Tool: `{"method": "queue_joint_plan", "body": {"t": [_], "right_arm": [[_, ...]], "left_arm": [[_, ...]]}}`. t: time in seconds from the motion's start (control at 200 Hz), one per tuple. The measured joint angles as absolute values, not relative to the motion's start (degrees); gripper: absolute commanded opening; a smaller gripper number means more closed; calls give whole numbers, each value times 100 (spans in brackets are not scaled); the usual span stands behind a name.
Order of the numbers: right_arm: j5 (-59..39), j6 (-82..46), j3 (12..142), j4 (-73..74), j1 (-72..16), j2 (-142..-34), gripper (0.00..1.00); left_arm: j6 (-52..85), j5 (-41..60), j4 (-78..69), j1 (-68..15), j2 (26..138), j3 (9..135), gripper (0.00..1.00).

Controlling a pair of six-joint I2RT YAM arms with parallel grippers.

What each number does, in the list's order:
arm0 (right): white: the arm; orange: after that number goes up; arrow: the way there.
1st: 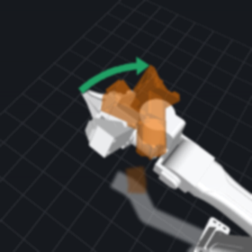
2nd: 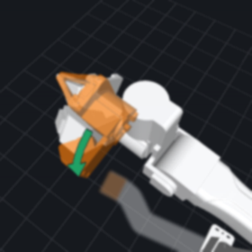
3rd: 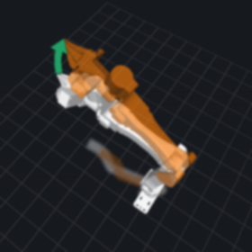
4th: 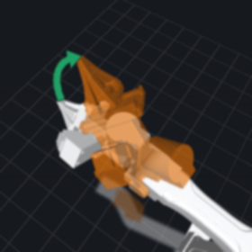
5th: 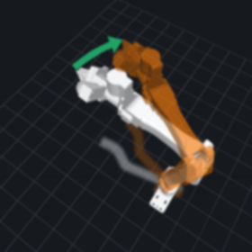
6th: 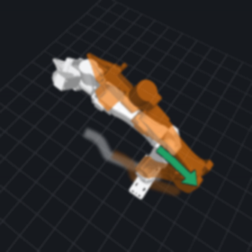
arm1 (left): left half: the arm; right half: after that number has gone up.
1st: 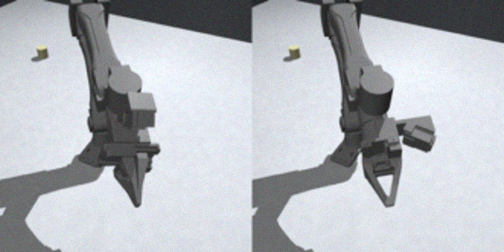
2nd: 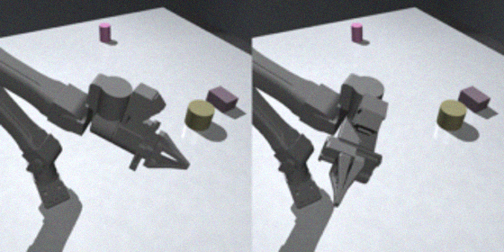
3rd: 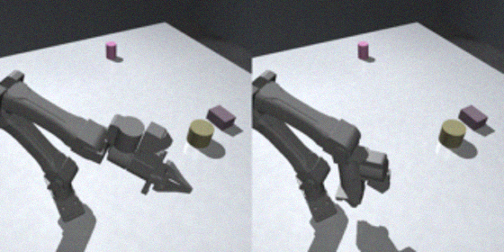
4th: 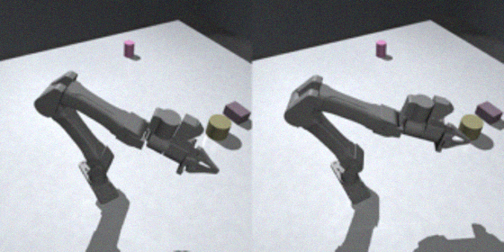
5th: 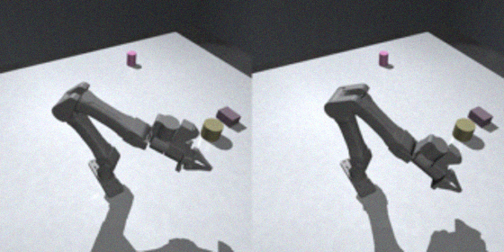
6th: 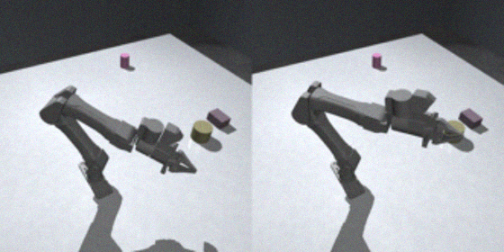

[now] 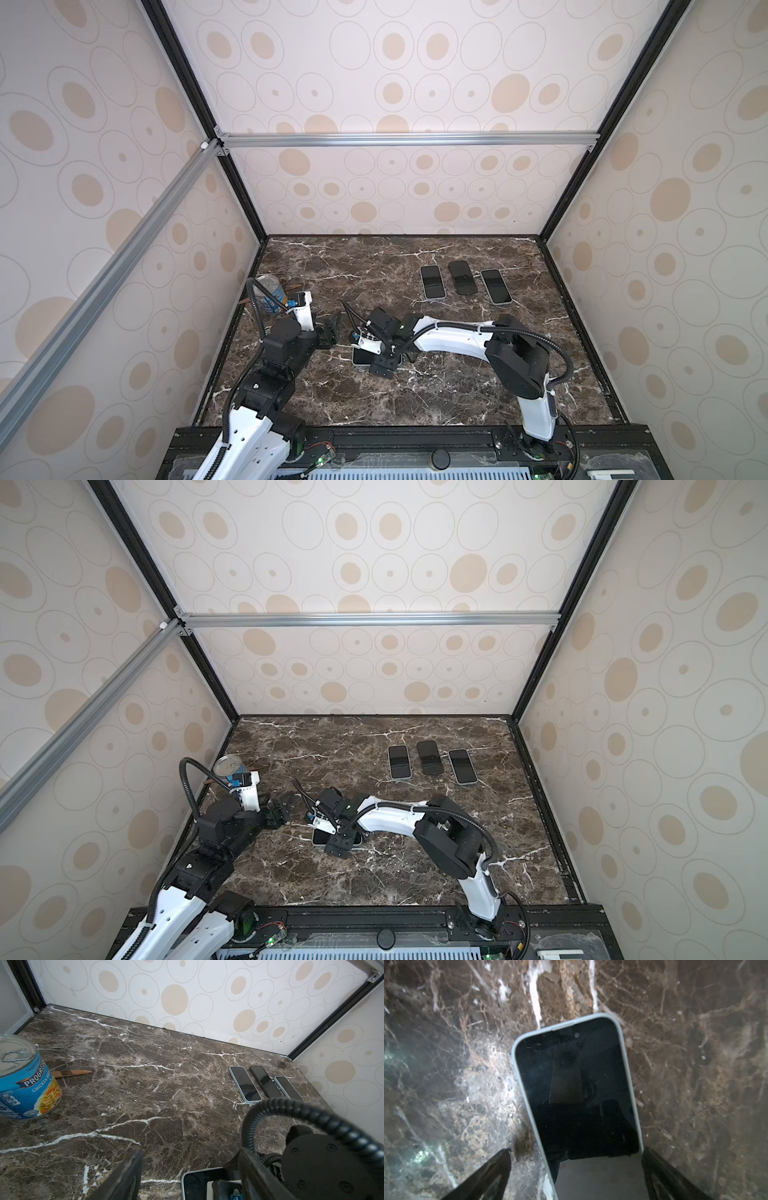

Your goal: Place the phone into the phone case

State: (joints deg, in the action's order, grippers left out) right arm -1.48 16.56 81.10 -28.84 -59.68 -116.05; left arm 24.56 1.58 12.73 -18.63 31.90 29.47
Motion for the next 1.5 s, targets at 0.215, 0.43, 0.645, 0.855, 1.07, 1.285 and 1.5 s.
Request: {"method": "queue_joint_plan", "body": {"t": [0.215, 0.43, 0.645, 0.855, 1.07, 1.285, 1.5], "right_arm": [[-292, 1660, 8687, -3170, -5944, -11981, 100], [-325, 1667, 9072, -3494, -5911, -12283, 100], [-191, 1682, 9325, -3791, -5874, -12416, 95], [-242, 1706, 9476, -3975, -5859, -12503, 87], [-156, 1337, 9555, -4029, -5669, -12547, 74], [89, 307, 10127, -4158, -5057, -12881, 67], [456, -963, 11301, -4593, -4464, -13566, 69]], "left_arm": [[2456, 99, 1269, -1859, 3170, 2943, 75], [2456, 89, 1267, -1831, 3170, 2936, 75], [2456, 91, 1264, -1796, 3170, 2936, 75], [2456, 93, 1262, -1763, 3173, 2936, 76], [2456, 89, 1260, -1732, 3177, 2934, 76], [2456, 84, 1258, -1699, 3205, 2928, 76], [2456, 71, 1258, -1682, 3208, 2928, 76]]}}
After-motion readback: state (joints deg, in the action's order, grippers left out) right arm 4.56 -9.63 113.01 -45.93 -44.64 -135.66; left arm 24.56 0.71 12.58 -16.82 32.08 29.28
